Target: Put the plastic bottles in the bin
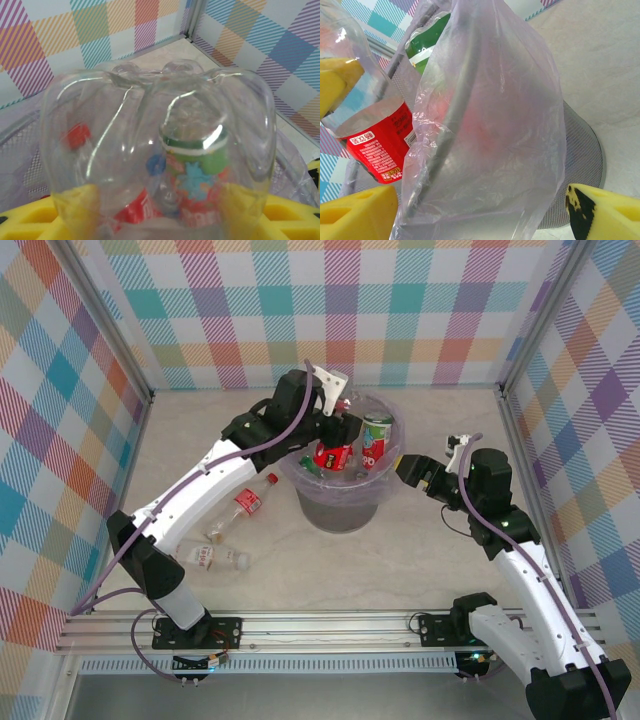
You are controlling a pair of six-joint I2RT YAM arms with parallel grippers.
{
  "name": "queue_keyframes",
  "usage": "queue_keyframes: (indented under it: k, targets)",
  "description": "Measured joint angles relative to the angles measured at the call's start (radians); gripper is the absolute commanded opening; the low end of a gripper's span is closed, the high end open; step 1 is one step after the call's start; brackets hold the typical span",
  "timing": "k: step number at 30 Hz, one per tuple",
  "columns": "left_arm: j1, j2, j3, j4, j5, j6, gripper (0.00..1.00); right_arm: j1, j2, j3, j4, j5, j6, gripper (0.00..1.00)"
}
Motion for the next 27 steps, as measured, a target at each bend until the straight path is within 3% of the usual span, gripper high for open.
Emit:
queue_keyframes:
  k: [9,16,27]
  targets:
    - [0.025,-0.005,-0.049,0.035,-0.136,-0.128,0.61,0.000,0.017,0.000,0.006,-0.001,0.000,0.87]
    - [0.115,-0.012,-0.092,0.027,-0.136,-0.284,0.60,0.000,0.029,0.000,0.016,-0.004,0.000,0.87]
    - [0.118,0.027,-0.093,0.010,-0.106,-0.327,0.61,0.000,0.037,0.000,0.025,-0.005,0.000,0.87]
